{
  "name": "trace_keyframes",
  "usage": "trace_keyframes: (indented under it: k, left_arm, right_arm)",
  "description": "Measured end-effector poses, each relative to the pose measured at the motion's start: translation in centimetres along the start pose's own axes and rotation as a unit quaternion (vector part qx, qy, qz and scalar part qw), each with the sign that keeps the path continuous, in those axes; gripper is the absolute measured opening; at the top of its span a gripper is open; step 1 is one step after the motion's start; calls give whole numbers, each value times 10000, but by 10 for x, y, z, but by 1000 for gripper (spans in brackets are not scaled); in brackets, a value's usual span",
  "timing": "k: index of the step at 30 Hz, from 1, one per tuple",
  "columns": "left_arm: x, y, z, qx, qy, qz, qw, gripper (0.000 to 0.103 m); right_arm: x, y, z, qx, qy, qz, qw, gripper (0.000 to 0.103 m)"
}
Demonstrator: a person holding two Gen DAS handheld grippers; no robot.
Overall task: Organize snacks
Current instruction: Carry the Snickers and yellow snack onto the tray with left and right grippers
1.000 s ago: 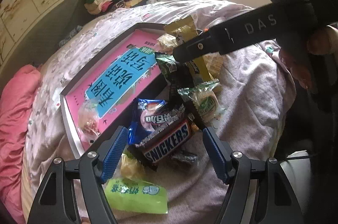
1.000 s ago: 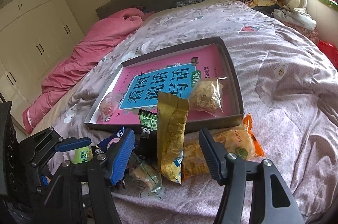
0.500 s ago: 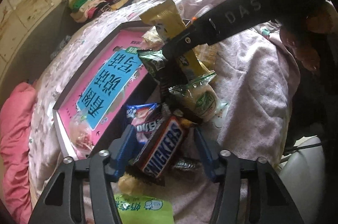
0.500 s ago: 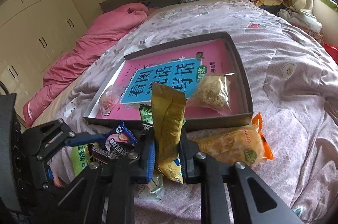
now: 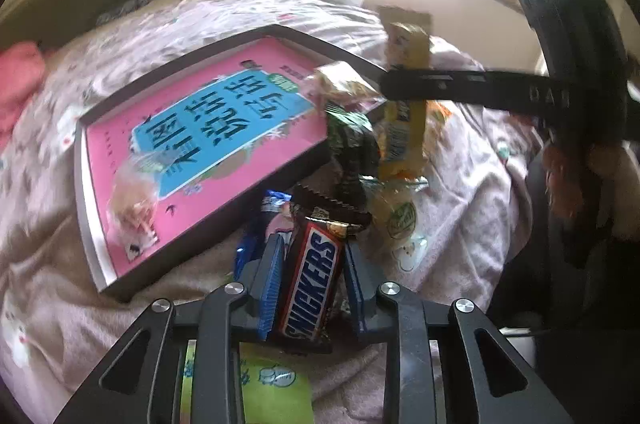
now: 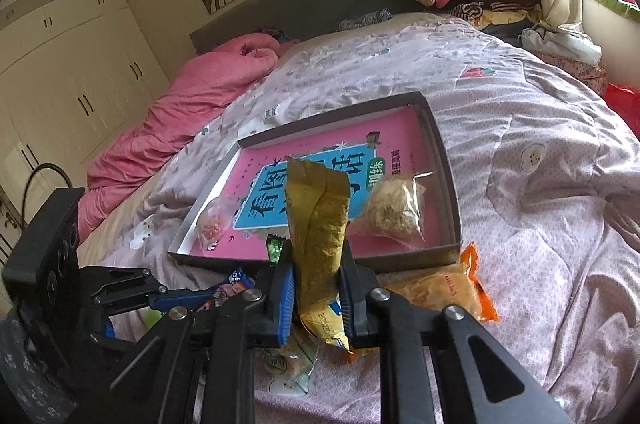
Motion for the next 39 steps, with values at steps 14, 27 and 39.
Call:
trace_keyframes:
  k: [14,27,39]
  left_arm:
    - [15,2,-18,-182,-67,-527,9984,29]
    - [36,13,-41,-554,-47,-1072,9927,29]
    - [54,34,-59,-906,180,-1424,9855,29]
  right_arm:
    - [7,4,-8,-198,-4,-141,9997,20]
    - [8,13,-19,-445,76,-141,9989,20]
    - [1,26,-26,-645,81,-11,9979,20]
Point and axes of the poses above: each gripper's, at about its wrist camera, not at the fingertips, and z roughly the way its jaws point, x to its left, y to its top, the point moved 7 cm from there along z, roughly the way its jaws point, and after that the axes turned 9 degrees about x, right-handed, at the moved point
